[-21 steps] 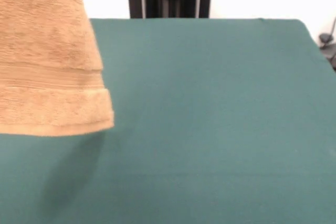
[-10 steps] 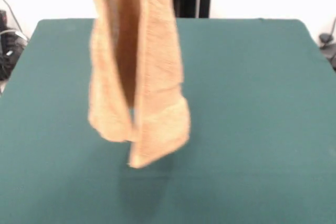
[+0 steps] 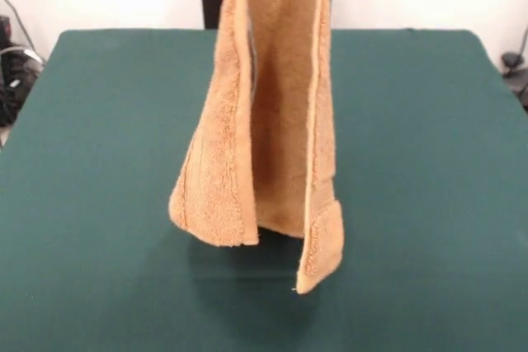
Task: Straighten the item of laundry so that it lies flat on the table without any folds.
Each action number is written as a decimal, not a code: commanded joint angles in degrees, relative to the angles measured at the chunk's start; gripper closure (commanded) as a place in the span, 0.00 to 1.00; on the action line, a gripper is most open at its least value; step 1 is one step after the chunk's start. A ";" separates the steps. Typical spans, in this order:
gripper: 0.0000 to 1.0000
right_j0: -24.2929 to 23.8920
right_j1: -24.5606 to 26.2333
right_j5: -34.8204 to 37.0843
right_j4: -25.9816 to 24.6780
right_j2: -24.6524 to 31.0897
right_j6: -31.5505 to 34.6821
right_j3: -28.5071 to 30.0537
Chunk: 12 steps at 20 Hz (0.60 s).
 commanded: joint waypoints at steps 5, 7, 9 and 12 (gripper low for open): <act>1.00 8.49 0.55 -8.38 1.54 -4.79 16.60 20.64; 1.00 9.91 1.51 -10.50 2.98 -5.46 19.03 22.49; 1.00 10.81 2.26 -12.62 5.14 -5.62 21.00 24.23; 1.00 13.27 2.76 -10.05 6.45 -7.86 23.62 23.37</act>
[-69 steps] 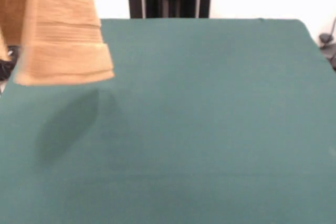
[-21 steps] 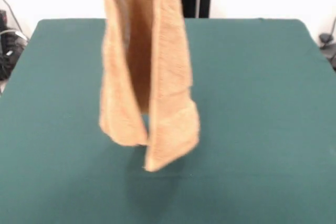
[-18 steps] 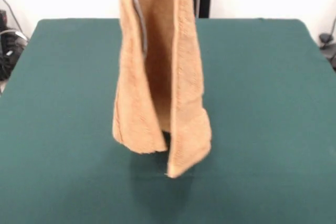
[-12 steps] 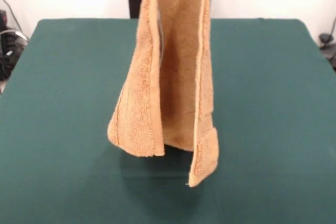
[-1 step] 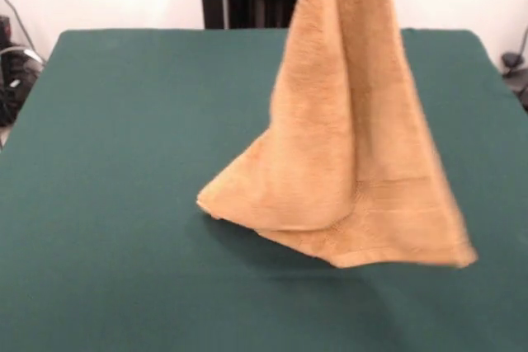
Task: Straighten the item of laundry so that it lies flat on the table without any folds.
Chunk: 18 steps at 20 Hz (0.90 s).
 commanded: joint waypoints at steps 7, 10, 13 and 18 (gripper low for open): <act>1.00 8.74 2.42 6.92 7.80 -5.91 26.12 9.28; 1.00 9.37 2.44 9.39 7.97 -7.08 26.75 7.18; 1.00 6.04 1.85 15.82 6.54 -7.05 22.41 2.25; 1.00 -6.40 3.38 34.59 2.71 -3.09 9.30 -17.17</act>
